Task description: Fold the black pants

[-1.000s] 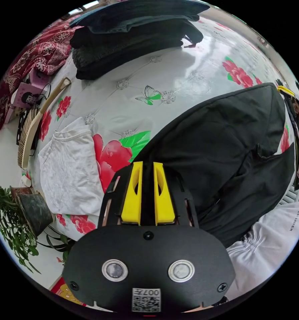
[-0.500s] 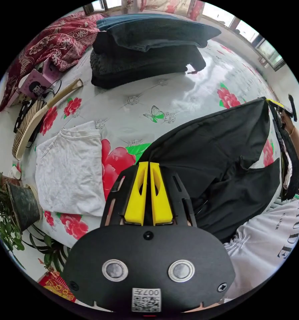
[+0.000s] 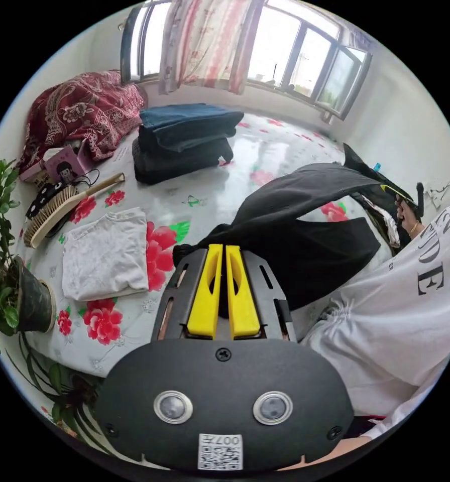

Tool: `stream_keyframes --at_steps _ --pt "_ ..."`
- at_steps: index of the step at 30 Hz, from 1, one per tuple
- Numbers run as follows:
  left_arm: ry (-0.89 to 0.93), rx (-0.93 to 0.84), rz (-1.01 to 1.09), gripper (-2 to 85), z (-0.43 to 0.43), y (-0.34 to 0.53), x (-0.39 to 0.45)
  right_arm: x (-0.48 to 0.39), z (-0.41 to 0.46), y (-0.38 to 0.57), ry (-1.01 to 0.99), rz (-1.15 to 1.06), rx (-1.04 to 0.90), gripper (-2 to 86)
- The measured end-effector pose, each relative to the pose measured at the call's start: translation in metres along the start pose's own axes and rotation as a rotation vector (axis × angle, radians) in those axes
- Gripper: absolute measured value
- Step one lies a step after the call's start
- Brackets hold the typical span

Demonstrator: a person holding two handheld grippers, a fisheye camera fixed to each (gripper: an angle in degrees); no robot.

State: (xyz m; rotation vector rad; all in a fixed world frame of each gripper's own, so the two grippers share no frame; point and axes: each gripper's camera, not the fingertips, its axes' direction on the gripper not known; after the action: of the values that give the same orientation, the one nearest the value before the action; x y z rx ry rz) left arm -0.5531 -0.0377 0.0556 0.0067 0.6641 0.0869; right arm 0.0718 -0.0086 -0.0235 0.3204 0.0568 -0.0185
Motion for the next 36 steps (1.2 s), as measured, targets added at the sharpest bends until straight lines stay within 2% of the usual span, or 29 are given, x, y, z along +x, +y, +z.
stream_keyframes --at_steps 1,3,4,7,13,19,22,25,27,30,32,36 --pt "-0.018 -0.075 0.036 -0.9 0.017 0.012 0.011 0.008 0.007 0.018 0.013 0.040 -0.048 -0.1" --pt "-0.042 -0.171 0.078 -0.9 0.045 0.031 0.024 0.037 0.039 0.085 0.000 0.209 -0.292 0.1" --pt "-0.055 -0.237 0.084 -0.9 0.064 0.041 0.030 0.042 0.043 0.098 -0.004 0.241 -0.330 0.2" --pt "-0.087 -0.305 0.081 -0.9 0.088 0.056 0.040 0.043 0.032 0.124 -0.022 0.280 -0.279 1.2" --pt "-0.094 -0.260 0.019 -0.9 0.084 0.054 0.043 0.000 0.060 0.069 -0.026 0.023 -0.191 4.7" --pt "-0.142 -0.263 0.036 -0.9 0.081 0.060 0.060 -0.006 0.164 0.018 -0.019 -0.003 -0.368 6.7" --pt "-0.157 -0.266 0.024 -0.9 0.080 0.061 0.066 0.010 0.180 0.011 0.096 0.045 -0.390 3.8" --pt "-0.180 -0.259 0.031 -0.9 0.076 0.062 0.073 0.049 0.134 0.002 0.142 0.137 -0.244 0.9" --pt "-0.198 -0.256 0.048 -0.9 0.074 0.065 0.079 0.095 0.068 0.016 0.092 0.223 -0.046 0.2" --pt "-0.190 -0.257 0.058 -0.9 0.078 0.074 0.087 0.158 0.019 0.065 0.002 0.381 0.050 -0.1" --pt "-0.168 -0.298 0.070 -0.9 0.094 0.083 0.094 0.190 0.022 0.105 -0.012 0.504 0.014 -0.2" --pt "-0.202 -0.386 0.118 -0.9 0.122 0.091 0.105 0.233 0.081 0.174 -0.022 0.669 -0.263 -0.3"
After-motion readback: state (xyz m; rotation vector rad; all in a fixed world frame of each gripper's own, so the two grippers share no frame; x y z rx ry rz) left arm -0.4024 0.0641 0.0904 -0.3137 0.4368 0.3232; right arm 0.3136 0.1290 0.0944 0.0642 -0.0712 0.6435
